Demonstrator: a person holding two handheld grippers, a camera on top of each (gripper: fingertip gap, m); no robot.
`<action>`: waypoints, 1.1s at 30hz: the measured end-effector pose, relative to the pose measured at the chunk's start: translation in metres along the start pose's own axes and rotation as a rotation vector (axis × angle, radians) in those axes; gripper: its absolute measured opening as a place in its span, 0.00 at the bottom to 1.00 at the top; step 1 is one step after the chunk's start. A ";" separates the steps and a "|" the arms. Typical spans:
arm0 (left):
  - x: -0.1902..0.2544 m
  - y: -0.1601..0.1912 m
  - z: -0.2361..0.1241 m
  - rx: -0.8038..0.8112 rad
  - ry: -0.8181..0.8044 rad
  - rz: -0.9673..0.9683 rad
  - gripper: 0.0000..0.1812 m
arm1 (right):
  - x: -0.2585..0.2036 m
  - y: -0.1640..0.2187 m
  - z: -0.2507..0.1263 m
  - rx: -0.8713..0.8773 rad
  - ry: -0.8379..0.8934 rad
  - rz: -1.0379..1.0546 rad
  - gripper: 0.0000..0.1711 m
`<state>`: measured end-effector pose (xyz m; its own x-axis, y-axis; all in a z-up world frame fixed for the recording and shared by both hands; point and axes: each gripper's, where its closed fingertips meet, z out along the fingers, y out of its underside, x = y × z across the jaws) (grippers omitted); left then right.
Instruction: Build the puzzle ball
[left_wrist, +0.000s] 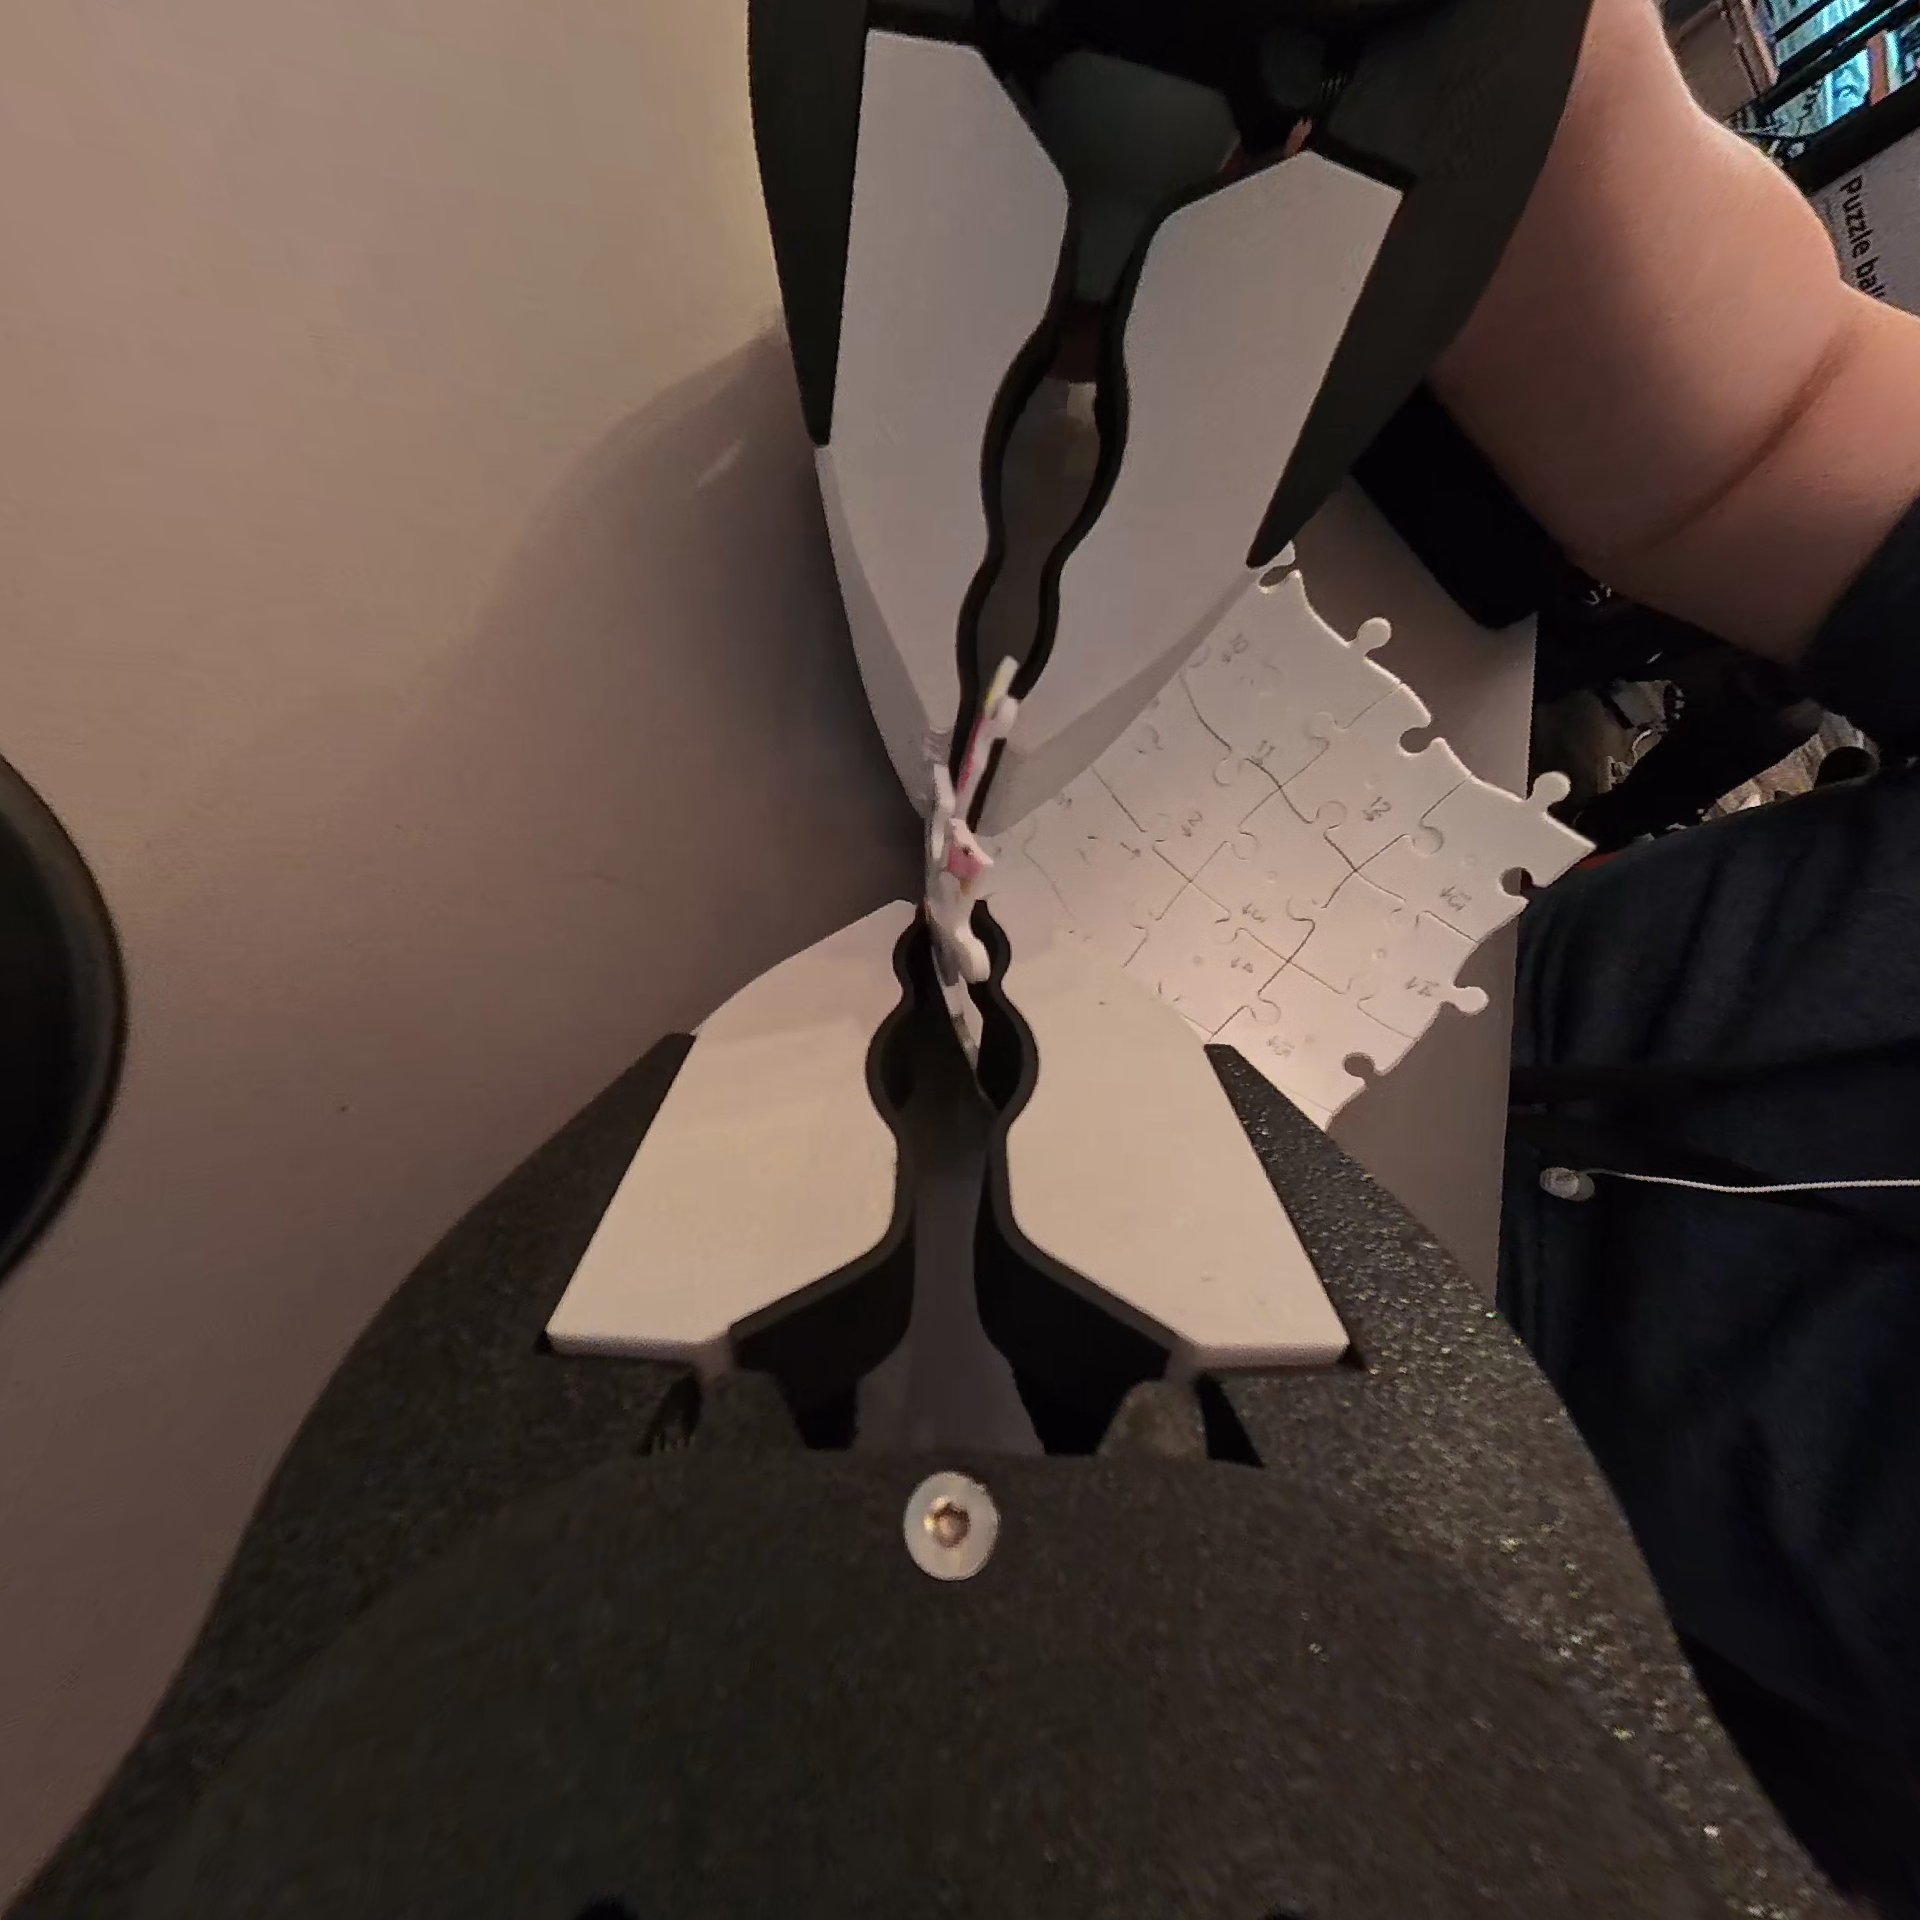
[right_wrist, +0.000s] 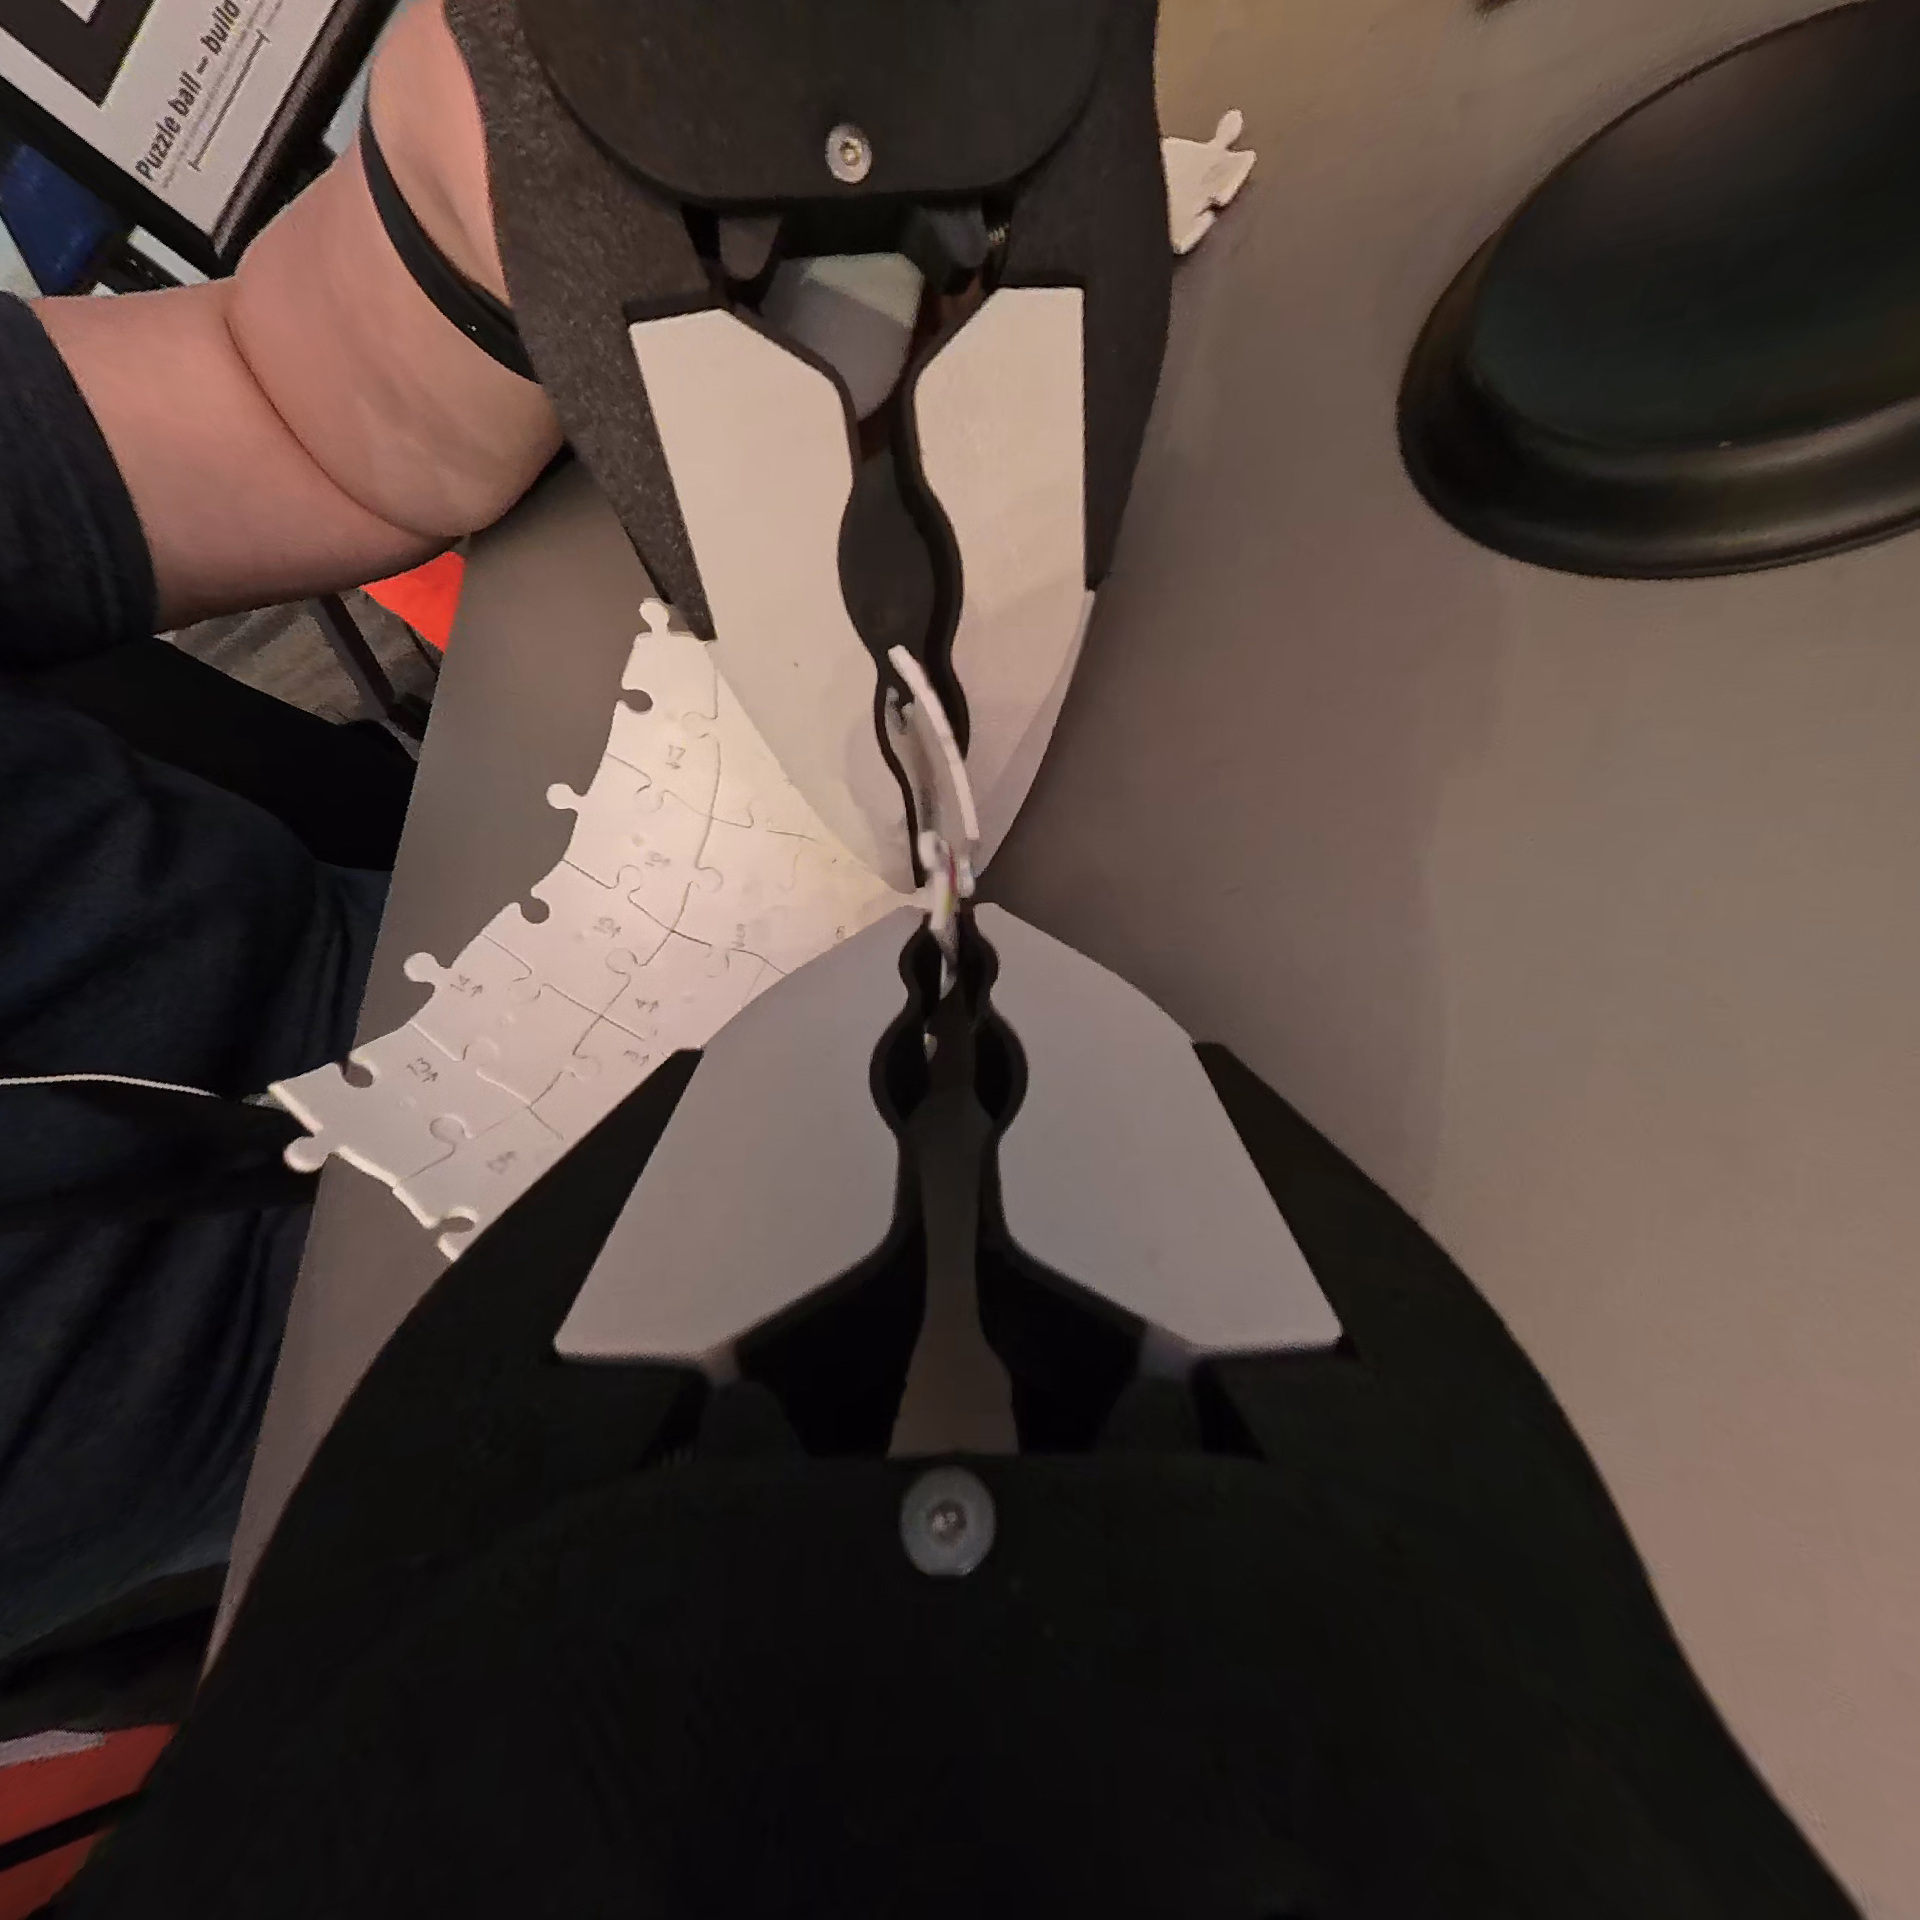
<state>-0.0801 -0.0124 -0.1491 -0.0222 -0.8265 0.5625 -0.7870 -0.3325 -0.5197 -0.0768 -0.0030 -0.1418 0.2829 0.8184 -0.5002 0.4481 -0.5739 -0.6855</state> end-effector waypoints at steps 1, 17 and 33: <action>0.000 0.000 0.000 0.000 -0.001 0.000 0.03 | 0.000 0.000 0.000 0.000 -0.001 0.014 0.02; 0.001 -0.002 0.000 0.015 0.031 -0.039 0.04 | 0.002 0.001 0.000 -0.017 0.011 0.009 0.02; 0.006 -0.006 -0.002 0.070 0.085 -0.045 0.04 | -0.001 -0.001 -0.003 0.031 -0.073 0.086 0.02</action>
<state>-0.0769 -0.0149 -0.1414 -0.0425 -0.7698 0.6369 -0.7436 -0.4013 -0.5348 -0.0751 -0.0029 -0.1392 0.2565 0.7621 -0.5944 0.3981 -0.6437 -0.6536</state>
